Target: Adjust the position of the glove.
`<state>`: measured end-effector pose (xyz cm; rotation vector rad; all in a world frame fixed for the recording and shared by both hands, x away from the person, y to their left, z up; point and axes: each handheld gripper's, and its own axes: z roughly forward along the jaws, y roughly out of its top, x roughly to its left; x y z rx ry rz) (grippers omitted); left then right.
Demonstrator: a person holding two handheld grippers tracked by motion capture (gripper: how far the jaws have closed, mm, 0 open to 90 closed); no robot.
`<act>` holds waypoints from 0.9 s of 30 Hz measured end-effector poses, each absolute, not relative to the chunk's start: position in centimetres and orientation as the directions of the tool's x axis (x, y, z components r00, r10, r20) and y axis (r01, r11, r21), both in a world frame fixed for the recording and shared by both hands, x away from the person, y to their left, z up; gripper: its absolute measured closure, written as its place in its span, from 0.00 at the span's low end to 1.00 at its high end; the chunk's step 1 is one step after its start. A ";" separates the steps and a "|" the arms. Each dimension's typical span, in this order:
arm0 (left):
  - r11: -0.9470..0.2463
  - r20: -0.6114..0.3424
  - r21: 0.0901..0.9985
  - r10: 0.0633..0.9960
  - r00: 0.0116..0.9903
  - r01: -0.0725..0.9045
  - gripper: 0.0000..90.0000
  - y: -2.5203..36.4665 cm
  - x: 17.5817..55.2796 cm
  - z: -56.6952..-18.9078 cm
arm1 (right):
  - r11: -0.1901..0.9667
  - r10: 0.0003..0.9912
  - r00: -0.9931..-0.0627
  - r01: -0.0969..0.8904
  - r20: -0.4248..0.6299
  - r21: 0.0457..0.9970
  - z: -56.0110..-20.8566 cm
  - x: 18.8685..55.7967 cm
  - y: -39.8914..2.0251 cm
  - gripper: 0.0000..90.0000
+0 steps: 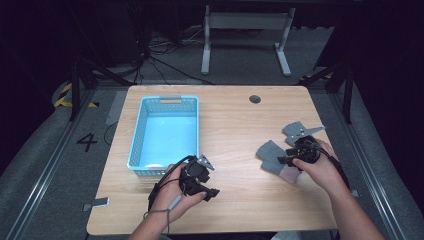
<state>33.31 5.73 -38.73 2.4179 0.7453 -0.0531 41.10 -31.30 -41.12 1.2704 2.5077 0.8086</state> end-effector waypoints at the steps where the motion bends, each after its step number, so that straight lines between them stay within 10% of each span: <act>1: -0.662 -0.204 0.536 0.500 0.842 0.523 0.48 5.7 33.3 -38.7 | 0.478 0.797 -0.602 0.678 0.049 0.558 -41.4 41.2 -31.3 0.53; 19: -0.669 -0.194 0.532 0.501 0.844 0.519 0.47 5.6 33.4 -38.9 | 0.532 0.787 -0.617 0.667 -0.015 0.522 -43.5 41.9 -30.7 0.53; 27: -0.675 -0.196 0.525 0.498 0.845 0.519 0.47 5.5 33.5 -39.0 | 0.532 0.787 -0.617 0.664 -0.018 0.526 -43.6 41.7 -30.7 0.72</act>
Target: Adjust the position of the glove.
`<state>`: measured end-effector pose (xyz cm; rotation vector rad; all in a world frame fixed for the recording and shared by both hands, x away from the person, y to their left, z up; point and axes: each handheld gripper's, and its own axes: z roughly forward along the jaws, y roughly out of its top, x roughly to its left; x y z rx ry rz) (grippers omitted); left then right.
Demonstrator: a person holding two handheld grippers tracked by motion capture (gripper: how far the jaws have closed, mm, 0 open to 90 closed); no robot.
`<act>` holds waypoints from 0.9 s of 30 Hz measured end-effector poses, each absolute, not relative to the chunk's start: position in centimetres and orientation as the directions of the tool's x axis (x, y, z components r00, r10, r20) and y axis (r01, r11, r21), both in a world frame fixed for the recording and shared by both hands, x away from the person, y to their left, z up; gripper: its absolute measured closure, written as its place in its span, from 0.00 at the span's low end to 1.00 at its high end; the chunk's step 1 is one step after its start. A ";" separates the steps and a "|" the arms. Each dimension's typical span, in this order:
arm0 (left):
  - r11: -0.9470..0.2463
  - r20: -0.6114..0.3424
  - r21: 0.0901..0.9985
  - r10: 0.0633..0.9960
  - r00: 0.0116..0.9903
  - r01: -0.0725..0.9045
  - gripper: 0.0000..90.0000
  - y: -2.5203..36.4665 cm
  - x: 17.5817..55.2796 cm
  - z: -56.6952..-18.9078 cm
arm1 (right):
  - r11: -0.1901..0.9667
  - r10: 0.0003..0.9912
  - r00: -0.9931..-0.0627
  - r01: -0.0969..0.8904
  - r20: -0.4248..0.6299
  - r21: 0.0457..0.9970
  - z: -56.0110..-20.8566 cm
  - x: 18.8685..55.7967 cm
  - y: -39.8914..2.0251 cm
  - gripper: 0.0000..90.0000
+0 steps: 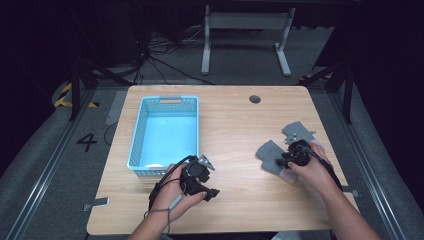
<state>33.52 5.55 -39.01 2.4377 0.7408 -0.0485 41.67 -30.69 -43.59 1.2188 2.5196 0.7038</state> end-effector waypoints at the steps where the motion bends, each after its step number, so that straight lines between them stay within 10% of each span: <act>1: -0.674 -0.197 0.525 0.498 0.845 0.520 0.47 5.5 33.5 -39.0 | 0.534 0.787 -0.617 0.663 -0.020 0.524 -43.6 41.7 -30.6 0.75; 10: -0.671 -0.199 0.526 0.500 0.843 0.522 0.47 5.6 33.6 -39.0 | 0.524 0.792 -0.610 0.669 -0.014 0.527 -43.3 41.5 -30.4 0.94; 27: -0.663 -0.200 0.533 0.504 0.840 0.525 0.47 5.8 33.6 -38.8 | 0.528 0.760 -0.650 0.609 -0.010 0.592 -40.0 39.6 -29.8 0.94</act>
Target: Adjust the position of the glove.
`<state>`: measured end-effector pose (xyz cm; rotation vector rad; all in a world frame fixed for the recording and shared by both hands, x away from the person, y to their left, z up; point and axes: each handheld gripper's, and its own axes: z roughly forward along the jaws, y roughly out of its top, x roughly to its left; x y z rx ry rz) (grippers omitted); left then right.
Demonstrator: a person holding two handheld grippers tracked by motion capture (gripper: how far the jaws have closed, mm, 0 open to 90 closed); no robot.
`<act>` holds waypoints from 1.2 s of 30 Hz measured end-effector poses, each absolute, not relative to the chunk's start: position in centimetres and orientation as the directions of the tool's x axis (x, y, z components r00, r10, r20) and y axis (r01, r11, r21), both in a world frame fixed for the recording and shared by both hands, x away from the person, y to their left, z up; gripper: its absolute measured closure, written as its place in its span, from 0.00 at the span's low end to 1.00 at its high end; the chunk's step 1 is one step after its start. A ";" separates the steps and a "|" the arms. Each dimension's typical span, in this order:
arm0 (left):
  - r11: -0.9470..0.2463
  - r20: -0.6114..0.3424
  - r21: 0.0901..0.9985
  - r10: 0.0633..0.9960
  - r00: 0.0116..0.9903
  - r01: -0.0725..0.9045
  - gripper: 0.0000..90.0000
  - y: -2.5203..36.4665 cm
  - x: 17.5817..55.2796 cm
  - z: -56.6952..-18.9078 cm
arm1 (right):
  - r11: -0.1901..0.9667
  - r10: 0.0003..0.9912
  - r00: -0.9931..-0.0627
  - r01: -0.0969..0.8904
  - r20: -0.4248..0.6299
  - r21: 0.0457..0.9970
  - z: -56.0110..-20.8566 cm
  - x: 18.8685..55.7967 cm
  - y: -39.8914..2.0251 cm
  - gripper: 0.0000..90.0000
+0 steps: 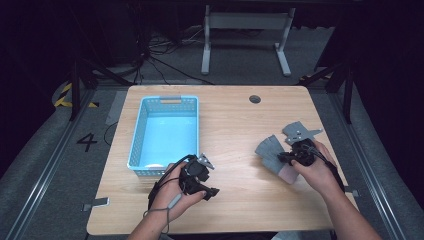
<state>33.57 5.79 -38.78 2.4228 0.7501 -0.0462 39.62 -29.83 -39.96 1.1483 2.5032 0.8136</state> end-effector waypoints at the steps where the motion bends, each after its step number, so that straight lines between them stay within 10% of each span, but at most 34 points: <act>1: -0.661 -0.200 0.535 0.506 0.839 0.526 0.47 5.8 33.6 -38.8 | 0.530 0.756 -0.655 0.602 -0.011 0.598 -39.8 39.5 -29.7 0.94; 36: -0.665 -0.192 0.537 0.502 0.843 0.518 0.46 5.8 33.4 -38.6 | 0.774 0.382 -0.924 0.317 -0.006 0.548 -40.9 36.0 -22.2 0.93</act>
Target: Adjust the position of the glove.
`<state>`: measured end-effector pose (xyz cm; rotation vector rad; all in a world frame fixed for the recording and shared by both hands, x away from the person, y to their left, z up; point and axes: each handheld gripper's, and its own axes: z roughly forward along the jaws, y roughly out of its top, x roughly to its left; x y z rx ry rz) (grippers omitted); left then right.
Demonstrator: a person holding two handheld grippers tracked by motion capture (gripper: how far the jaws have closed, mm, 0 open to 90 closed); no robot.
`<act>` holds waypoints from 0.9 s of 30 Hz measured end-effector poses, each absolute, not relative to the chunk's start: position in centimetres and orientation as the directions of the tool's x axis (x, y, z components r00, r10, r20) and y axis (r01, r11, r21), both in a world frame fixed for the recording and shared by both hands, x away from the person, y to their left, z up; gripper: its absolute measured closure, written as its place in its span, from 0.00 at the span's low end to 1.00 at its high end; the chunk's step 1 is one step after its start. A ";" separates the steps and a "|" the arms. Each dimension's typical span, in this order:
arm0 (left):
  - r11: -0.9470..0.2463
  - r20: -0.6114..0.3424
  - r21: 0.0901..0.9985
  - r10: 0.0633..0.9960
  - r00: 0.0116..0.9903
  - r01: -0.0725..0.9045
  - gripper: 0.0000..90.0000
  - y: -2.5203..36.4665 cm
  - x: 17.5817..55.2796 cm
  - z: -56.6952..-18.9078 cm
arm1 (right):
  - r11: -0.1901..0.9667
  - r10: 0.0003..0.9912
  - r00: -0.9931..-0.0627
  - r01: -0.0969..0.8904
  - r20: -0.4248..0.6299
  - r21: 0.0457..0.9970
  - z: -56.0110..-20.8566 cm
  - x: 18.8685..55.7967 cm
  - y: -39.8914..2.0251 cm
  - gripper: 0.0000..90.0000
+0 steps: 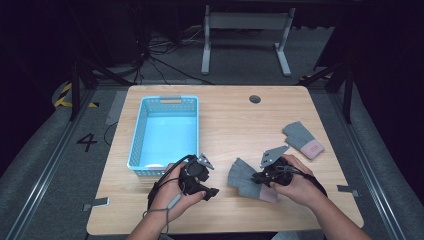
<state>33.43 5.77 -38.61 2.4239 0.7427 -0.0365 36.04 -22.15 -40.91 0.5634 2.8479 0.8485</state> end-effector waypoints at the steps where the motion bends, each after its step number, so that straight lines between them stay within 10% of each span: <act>1: -0.666 -0.193 0.536 0.501 0.844 0.518 0.46 5.8 33.4 -38.6 | 0.779 0.380 -0.925 0.317 -0.004 0.542 -41.4 36.1 -21.9 0.93; 13: -0.674 -0.193 0.536 0.489 0.851 0.509 0.46 5.4 33.6 -38.5 | 0.755 0.371 -0.927 0.273 -0.046 0.596 -42.0 36.0 -22.0 0.73; 27: -0.691 -0.186 0.536 0.465 0.866 0.486 0.56 4.2 34.2 -38.3 | 0.730 0.421 -0.906 0.366 0.043 0.577 -40.9 34.4 -23.9 0.89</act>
